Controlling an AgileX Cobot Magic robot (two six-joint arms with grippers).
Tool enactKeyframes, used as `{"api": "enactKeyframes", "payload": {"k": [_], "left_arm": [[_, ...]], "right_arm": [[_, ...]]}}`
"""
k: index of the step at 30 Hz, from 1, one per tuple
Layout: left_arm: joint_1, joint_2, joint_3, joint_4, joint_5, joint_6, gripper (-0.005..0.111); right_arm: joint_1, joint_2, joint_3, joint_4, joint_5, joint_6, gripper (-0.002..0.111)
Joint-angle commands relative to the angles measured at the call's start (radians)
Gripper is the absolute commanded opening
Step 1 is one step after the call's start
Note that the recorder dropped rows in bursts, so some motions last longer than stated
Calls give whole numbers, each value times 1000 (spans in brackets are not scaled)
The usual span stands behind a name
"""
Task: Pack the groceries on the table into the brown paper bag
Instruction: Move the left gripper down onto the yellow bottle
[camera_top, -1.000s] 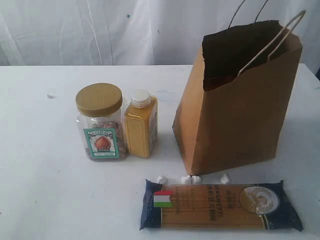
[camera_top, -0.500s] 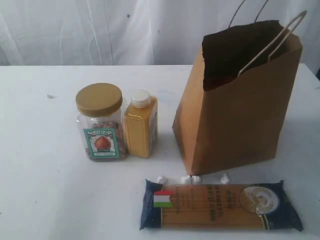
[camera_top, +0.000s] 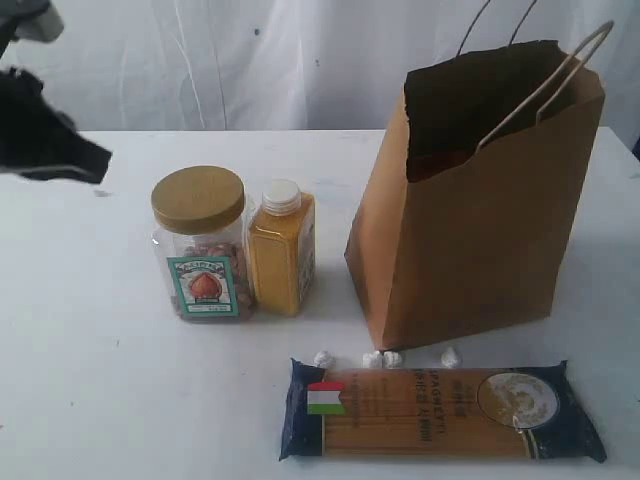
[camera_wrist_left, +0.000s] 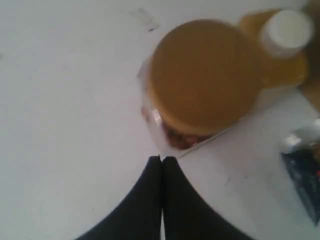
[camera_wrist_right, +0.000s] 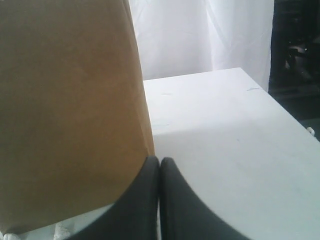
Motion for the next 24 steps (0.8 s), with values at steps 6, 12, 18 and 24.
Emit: {"api": "enactKeyframes", "payload": {"k": [6, 12, 18, 24], "left_arm": [[-382, 173, -218, 32, -252, 14, 3], [-416, 343, -218, 37, -303, 7, 73], [-433, 436, -220, 85, -483, 11, 94], [-407, 477, -290, 87, -415, -14, 93]], "right_arm": [[-5, -6, 5, -2, -2, 4, 0], [-5, -6, 5, -2, -2, 4, 0], [-5, -6, 5, -2, -2, 4, 0], [-5, -6, 5, -2, -2, 4, 0]]}}
